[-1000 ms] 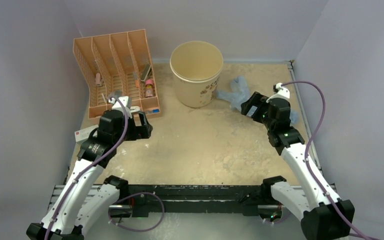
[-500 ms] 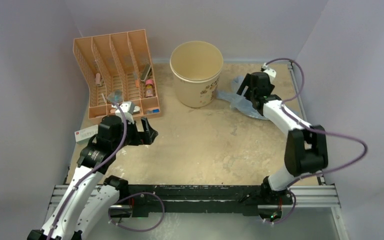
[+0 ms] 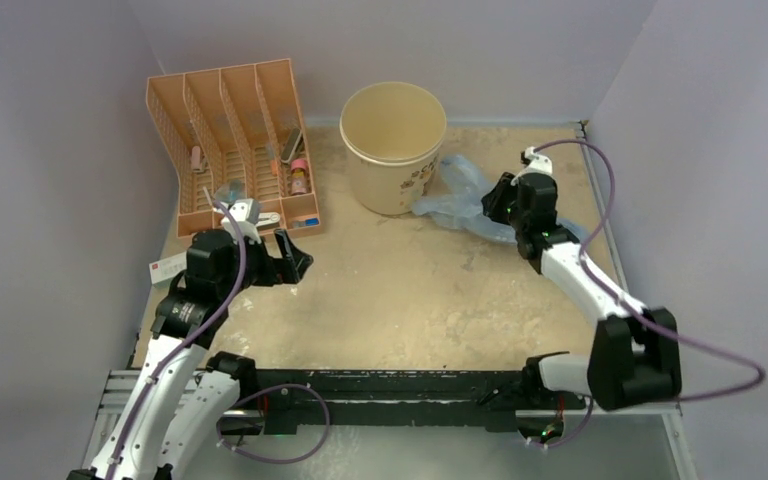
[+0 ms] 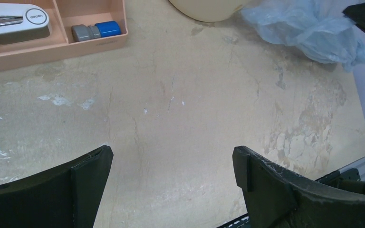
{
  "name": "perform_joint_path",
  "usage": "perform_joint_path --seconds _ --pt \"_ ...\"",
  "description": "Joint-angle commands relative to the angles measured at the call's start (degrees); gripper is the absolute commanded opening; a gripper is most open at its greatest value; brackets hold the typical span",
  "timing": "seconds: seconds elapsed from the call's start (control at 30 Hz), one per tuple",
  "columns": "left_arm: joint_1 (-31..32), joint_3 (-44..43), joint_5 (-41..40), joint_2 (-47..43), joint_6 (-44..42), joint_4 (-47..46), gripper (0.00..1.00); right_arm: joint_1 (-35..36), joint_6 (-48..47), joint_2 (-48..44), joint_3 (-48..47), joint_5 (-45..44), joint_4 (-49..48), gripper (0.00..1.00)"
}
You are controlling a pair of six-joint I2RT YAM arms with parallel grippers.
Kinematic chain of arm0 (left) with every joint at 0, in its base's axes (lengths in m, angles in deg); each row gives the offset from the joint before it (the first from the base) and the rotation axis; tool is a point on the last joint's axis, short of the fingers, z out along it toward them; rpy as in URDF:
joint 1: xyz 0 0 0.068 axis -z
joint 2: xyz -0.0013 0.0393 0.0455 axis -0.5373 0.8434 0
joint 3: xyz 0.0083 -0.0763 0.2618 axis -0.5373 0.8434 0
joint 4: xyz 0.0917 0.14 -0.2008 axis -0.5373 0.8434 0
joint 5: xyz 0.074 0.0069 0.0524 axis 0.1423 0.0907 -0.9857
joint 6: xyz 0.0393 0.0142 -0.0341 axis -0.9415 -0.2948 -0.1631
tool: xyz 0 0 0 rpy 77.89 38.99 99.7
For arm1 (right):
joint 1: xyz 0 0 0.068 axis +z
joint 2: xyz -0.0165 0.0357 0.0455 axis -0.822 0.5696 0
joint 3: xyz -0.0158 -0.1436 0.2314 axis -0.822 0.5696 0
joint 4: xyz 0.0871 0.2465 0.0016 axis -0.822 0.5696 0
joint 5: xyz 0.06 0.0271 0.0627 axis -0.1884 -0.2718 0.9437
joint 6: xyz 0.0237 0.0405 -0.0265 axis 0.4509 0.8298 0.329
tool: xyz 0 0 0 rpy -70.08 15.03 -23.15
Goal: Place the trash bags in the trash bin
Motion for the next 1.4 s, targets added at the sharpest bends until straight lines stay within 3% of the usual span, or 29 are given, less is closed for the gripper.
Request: perform_joint_path --seconds 0.0,0.13,0.37,0.47,0.63,0.67,0.83,0.9,0.97,1.07,1.23,1.37 --pt "-2.3 0.7 3.9 0.0 -0.2 -3.7 1.0 1.0 -0.8 -7.9 5.2 19.4 -6.8 0.25" --pt "-2.4 0.6 4.2 -0.1 0.3 -3.4 1.0 8.8 -2.5 -10.2 7.7 23.6 -3.6 0.27" --pt "-2.3 0.4 1.7 -1.7 1.0 -2.5 1.0 19.6 -6.9 -8.9 2.7 30.1 2.1 0.29" --pt "-2.4 0.0 -0.4 -2.1 1.4 -1.8 1.0 26.6 -7.7 -7.7 0.5 30.1 2.3 0.39" --pt "-2.3 -1.8 -12.5 -2.1 4.9 2.8 1.0 36.6 -11.3 -4.8 -3.6 26.0 9.4 0.61" --pt "-2.3 -1.7 -12.9 -2.2 5.1 2.8 1.0 37.4 -11.0 -5.3 -4.4 23.7 10.5 0.64" --pt "-2.3 -0.7 -7.6 -1.8 3.4 0.6 1.0 37.7 0.9 -12.6 -6.3 -5.1 14.2 0.75" --pt "-2.3 -0.8 -5.7 -0.9 2.8 0.1 1.0 37.7 6.8 -16.4 -4.7 -20.4 14.6 0.79" --pt "-2.3 -0.4 -3.5 0.0 2.2 -0.5 1.0 37.7 17.4 -19.7 -1.9 -37.5 18.5 0.96" --pt "-2.3 -0.1 -0.2 0.9 1.6 -1.5 1.0 37.7 35.4 -24.4 2.1 -54.0 31.3 0.99" --pt "-2.1 1.1 8.0 1.4 -0.2 -4.6 1.0 37.7 51.3 -33.9 8.9 -59.5 36.1 0.99" --pt "-2.0 2.8 22.8 3.7 -2.4 -9.6 1.0 37.5 45.8 -40.5 15.3 -54.4 24.6 0.99"
